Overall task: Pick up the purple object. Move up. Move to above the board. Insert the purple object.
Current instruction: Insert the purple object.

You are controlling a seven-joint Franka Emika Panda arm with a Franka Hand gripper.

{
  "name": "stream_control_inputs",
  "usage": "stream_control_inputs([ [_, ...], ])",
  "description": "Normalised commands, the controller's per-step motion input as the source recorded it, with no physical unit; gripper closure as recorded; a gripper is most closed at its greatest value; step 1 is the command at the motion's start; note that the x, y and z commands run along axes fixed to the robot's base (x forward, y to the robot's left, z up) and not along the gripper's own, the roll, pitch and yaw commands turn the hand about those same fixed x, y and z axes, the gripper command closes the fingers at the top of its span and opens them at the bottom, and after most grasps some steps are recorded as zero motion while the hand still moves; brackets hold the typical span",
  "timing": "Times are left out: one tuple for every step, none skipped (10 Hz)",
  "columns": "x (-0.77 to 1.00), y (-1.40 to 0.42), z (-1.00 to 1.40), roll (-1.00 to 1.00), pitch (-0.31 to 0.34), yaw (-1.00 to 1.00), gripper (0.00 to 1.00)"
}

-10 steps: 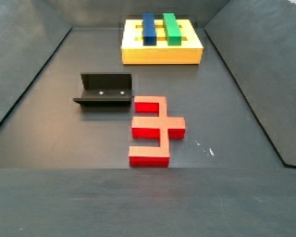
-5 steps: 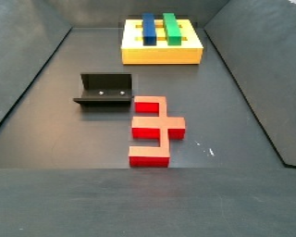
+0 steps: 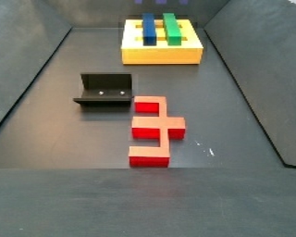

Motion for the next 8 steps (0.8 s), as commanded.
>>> stream_control_inputs([
  [0.04, -0.36, -0.31, 0.14, -0.031, 0.11, 1.0],
  [0.11, -0.33, -0.25, 0.11, -0.004, 0.14, 1.0],
  [0.11, -0.25, -0.29, 0.08, 0.0, 0.14, 1.0],
  [0.15, -0.23, -0.33, 0.07, 0.0, 0.13, 1.0],
  [0.2, -0.2, -0.37, 0.07, 0.0, 0.11, 1.0],
  [0.23, -0.21, -0.38, 0.08, 0.0, 0.11, 1.0],
  [0.16, -0.12, -0.25, 0.18, 0.0, 0.08, 1.0],
  [0.02, -0.03, -0.16, 0.23, 0.0, 0.12, 1.0],
])
